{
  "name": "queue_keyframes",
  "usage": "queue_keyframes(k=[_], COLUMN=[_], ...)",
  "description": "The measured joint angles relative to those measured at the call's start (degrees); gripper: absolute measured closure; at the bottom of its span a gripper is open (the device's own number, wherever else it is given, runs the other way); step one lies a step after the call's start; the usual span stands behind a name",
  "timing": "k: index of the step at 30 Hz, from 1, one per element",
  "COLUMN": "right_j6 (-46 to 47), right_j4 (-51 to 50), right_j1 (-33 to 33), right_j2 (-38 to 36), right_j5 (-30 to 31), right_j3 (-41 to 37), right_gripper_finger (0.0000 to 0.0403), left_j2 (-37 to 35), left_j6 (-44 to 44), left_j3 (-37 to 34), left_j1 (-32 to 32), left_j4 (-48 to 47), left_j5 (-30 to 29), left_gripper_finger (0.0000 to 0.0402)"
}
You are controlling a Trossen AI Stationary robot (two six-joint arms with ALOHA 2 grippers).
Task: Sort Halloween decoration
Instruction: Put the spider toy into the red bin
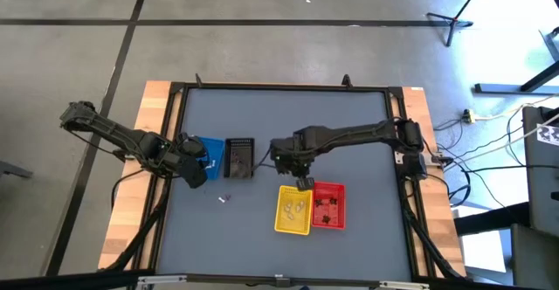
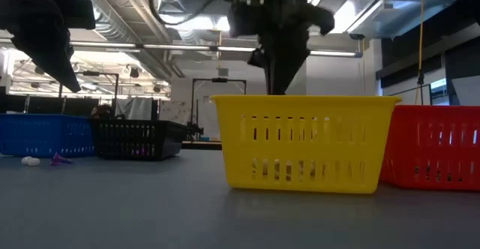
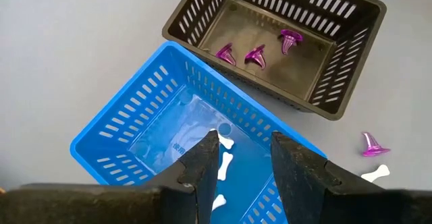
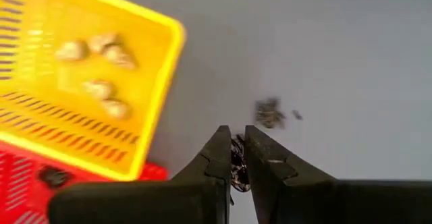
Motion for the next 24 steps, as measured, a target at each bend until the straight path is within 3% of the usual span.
queue_keyframes(k=[24], right_j6=[11.6], right_j4=[-12.8], right_j1=[14.9], right_j2=[0.0], right_j5=[0.0], right_j3=[-2.9], right_gripper_finger=[0.037], left_j2=[0.0], left_j6=[0.0], left_j3=[0.0], left_j1=[0.0], left_j4=[0.4], left_j5=[0.0], left_gripper_finger=[0.0276])
